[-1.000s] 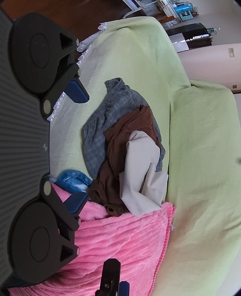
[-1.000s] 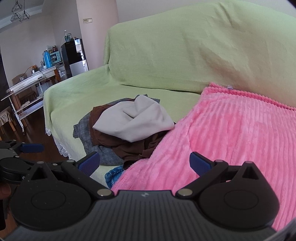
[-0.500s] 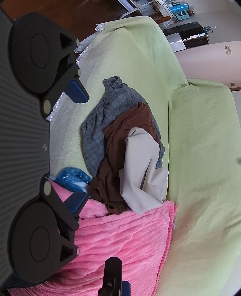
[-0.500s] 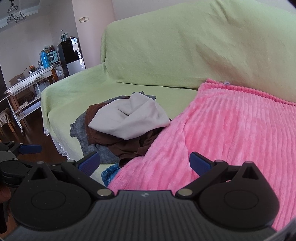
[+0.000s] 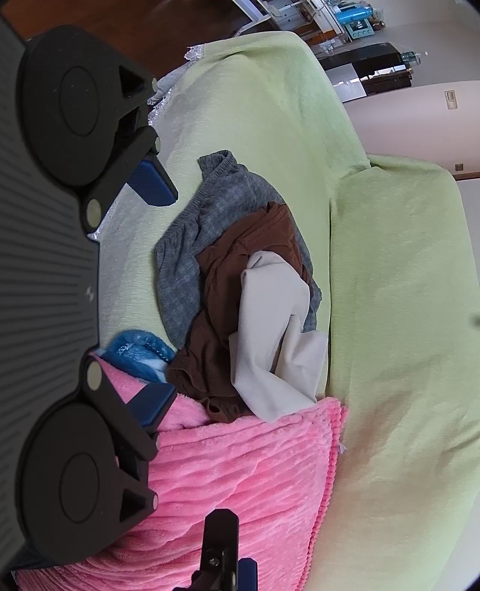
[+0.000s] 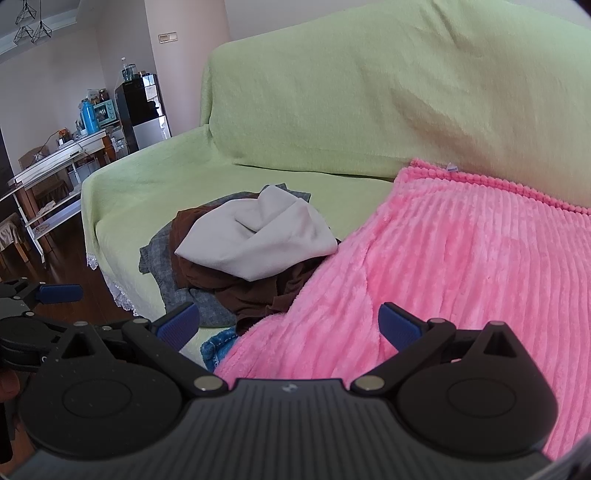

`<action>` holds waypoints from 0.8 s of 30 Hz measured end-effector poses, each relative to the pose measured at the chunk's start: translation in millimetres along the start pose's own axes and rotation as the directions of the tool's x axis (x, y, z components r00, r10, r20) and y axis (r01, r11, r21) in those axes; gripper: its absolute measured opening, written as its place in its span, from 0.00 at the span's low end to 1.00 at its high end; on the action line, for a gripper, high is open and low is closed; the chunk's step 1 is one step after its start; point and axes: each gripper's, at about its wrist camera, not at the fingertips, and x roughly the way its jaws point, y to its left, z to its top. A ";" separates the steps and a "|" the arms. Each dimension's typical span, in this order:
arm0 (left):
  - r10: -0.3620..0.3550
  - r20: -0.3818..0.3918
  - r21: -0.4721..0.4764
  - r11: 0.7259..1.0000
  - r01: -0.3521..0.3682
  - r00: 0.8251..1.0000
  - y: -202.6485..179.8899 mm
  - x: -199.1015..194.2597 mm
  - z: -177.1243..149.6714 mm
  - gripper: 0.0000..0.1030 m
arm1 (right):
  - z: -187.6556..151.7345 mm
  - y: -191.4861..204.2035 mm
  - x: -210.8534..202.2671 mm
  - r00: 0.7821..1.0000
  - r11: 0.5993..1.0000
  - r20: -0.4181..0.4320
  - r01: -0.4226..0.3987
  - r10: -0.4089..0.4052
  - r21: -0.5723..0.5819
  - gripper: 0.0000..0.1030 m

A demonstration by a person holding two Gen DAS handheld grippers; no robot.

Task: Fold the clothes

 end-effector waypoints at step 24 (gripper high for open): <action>-0.121 0.136 0.419 0.906 0.053 0.983 3.9 53.6 14.6 0.99 | 26.9 32.7 35.0 0.999 0.843 0.045 0.033 -0.011 -0.537 0.99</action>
